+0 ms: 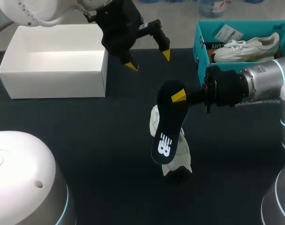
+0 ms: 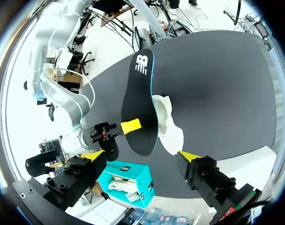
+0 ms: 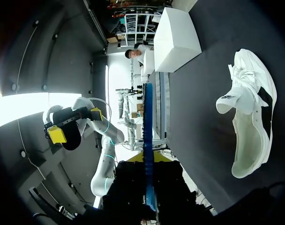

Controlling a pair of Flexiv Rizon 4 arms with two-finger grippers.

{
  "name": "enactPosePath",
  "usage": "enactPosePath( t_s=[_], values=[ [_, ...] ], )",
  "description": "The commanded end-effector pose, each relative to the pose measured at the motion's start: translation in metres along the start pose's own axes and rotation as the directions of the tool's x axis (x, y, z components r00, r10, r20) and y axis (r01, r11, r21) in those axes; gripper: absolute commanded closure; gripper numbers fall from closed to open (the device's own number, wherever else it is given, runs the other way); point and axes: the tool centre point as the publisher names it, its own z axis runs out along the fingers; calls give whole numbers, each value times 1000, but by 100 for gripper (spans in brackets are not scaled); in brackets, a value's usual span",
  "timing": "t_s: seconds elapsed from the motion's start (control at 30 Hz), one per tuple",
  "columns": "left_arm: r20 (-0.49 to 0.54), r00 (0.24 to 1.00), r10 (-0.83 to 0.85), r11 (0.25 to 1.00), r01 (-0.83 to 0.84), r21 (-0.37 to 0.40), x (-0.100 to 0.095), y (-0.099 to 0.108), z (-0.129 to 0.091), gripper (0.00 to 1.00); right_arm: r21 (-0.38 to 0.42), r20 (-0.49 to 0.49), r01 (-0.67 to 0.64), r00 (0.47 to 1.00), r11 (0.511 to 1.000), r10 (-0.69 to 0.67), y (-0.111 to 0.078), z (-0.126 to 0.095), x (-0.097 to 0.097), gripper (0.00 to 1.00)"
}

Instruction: Take the shoe out of the shoebox, open the shoe tongue, remove and reinsert the insole, then place the shoe into the shoebox

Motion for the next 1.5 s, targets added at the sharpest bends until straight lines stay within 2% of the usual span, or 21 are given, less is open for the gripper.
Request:
enactPosePath(
  t_s=[0.03, 0.67, 0.87, 1.07, 1.2, 1.5],
  values=[
    [0, 1000, 0, 1000, 0, -2, 1, -1, 0, 0, -1, 4, -2, 1000, 1000, 2, -1, 0, 0, 100],
    [0, 1000, 0, 1000, 0, -2, 1, -1, 0, 0, -1, 4, -2, 1000, 1000, 2, -1, 0, 0, 100],
    [234, 970, -68, 998, 70, 1, 17, -2, -12, 0, -1, 4, -2, 1000, 1000, 2, -1, 0, 0, 100],
    [439, 893, -102, 995, 92, 44, 38, -8, -9, 0, -1, 4, -2, 1000, 1000, 2, -1, 0, 0, 100],
    [535, 834, -134, 991, 113, 72, 52, -11, -2, 0, -1, 4, -2, 1000, 1000, 2, -1, 0, 0, 100],
    [653, 724, -220, 975, 159, 152, 86, -8, 16, 0, -1, 4, -2, 1000, 1000, 2, -1, 0, 0, 100]
  ],
)
